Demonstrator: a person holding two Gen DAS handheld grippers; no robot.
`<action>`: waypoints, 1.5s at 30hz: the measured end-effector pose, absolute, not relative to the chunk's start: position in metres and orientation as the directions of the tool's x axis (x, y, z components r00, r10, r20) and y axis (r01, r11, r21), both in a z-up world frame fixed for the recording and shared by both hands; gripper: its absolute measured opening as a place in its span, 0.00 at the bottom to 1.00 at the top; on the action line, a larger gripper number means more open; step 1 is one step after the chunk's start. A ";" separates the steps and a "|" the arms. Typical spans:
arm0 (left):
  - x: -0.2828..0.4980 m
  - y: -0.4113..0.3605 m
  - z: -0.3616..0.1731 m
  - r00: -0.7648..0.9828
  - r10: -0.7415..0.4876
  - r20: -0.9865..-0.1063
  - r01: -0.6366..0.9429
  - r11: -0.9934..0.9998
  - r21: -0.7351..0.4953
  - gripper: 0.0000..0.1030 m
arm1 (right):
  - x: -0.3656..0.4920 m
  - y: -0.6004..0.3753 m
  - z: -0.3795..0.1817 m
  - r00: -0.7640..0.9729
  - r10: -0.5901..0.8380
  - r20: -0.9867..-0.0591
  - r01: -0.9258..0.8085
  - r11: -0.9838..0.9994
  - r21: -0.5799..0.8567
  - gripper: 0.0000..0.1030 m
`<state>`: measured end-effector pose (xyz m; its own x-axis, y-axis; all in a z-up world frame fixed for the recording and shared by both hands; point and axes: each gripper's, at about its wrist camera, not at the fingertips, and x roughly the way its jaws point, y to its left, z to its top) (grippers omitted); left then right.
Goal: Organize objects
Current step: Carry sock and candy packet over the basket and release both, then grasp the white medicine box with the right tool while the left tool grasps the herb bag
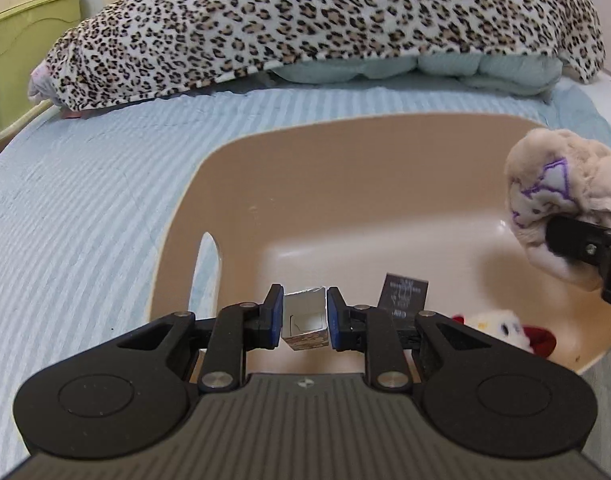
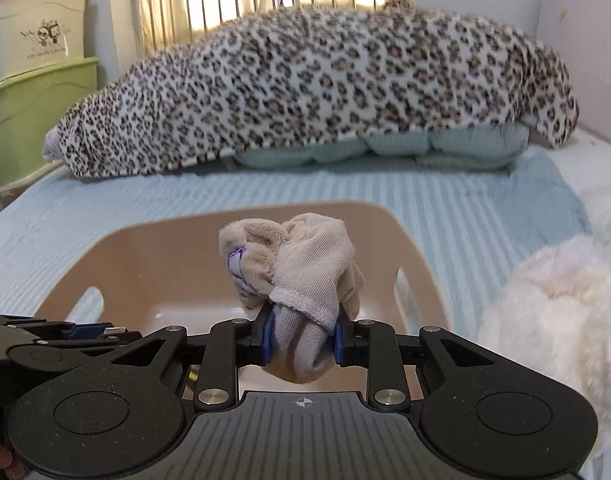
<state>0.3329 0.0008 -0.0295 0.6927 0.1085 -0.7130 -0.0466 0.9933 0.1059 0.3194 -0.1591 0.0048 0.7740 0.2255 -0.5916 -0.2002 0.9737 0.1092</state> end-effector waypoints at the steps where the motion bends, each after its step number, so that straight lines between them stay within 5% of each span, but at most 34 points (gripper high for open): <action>1: 0.331 0.001 -0.028 0.694 0.107 -0.712 -0.040 0.993 0.110 0.24 | 0.320 -0.159 0.003 0.764 0.227 -0.604 -0.200 0.973 0.112 0.27; 5: 0.327 0.001 -0.018 0.701 0.094 -0.707 -0.025 0.994 0.107 0.29 | 0.315 -0.156 0.005 0.758 0.209 -0.618 -0.197 0.976 0.089 0.46; 8: 0.319 -0.001 -0.006 0.705 0.108 -0.701 -0.037 0.993 0.116 0.70 | 0.303 -0.157 0.019 0.782 0.206 -0.589 -0.197 0.977 0.081 0.60; 9: 0.315 -0.001 -0.001 0.717 0.106 -0.689 -0.036 0.993 0.116 0.75 | 0.297 -0.157 0.024 0.792 0.203 -0.576 -0.199 0.977 0.071 0.66; 15: 0.281 0.003 0.022 0.740 0.105 -0.664 -0.041 0.993 0.111 0.87 | 0.260 -0.164 0.050 0.826 0.173 -0.537 -0.199 0.980 0.011 0.89; 24: 0.224 -0.001 0.028 0.737 0.065 -0.673 0.017 0.993 0.114 0.91 | 0.202 -0.188 0.053 0.775 0.187 -0.603 -0.232 0.973 0.004 1.00; 45: 0.179 -0.018 -0.053 0.576 -0.044 -0.816 0.228 0.968 0.108 0.91 | 0.169 -0.213 -0.050 0.621 0.173 -0.765 -0.239 0.971 0.026 0.96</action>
